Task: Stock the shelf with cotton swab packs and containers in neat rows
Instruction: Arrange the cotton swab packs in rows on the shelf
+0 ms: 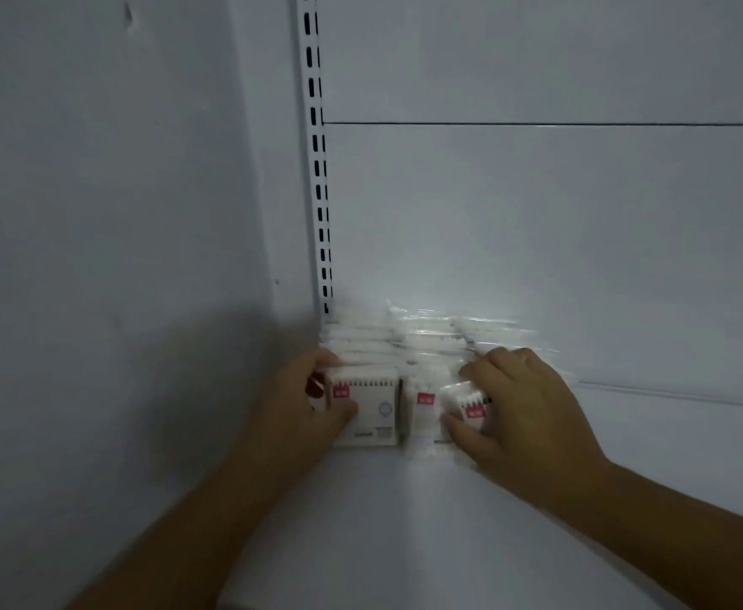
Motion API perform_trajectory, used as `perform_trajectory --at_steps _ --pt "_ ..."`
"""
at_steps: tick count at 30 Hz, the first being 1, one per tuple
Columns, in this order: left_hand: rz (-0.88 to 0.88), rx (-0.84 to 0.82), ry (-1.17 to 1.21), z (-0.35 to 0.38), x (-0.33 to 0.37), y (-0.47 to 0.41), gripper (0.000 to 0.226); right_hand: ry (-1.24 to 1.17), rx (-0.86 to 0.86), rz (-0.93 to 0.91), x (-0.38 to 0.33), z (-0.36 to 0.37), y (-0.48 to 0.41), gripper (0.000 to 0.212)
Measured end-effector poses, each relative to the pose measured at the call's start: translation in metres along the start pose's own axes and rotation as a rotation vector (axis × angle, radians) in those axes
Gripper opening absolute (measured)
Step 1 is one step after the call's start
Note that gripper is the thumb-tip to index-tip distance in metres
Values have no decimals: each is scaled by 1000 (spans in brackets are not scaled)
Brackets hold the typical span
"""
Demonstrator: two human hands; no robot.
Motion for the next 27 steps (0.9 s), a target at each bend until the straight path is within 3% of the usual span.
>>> perform_trajectory --at_steps 3,6,8,10,13,19,22,25,27 --pt "216 52 -112 -10 20 3 57 0 -75 30 -5 -1 5 50" --pt "547 91 -234 -9 60 14 60 -89 -31 76 -6 -11 10 61" --pt "684 -79 -420 18 81 24 77 -175 -10 174 2 -22 14 59" --pt "705 -279 -578 51 83 28 94 -275 -23 216 11 -31 19 45" --pt "693 -353 -719 73 73 24 97 -382 -118 159 19 -29 30 47" --pt "700 -356 -850 82 67 15 105 123 -162 71 42 -11 33 58" --pt "674 -427 -929 79 72 8 108 116 -256 49 45 -5 35 69" --pt "707 -373 -826 74 113 4 100 -86 -255 130 66 -23 36 76" --pt "695 -411 -628 87 156 12 94 -22 -319 164 108 -53 41 76"
Point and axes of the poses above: each hand's wrist, its own y-axis away from the middle knuckle, its own z-axis out of the palm, x = y × z, the point moved 6 cm from there along -y, towards the middle knuckle, and after that the axes turned 12 degrees about x, right-handed, at the moved point
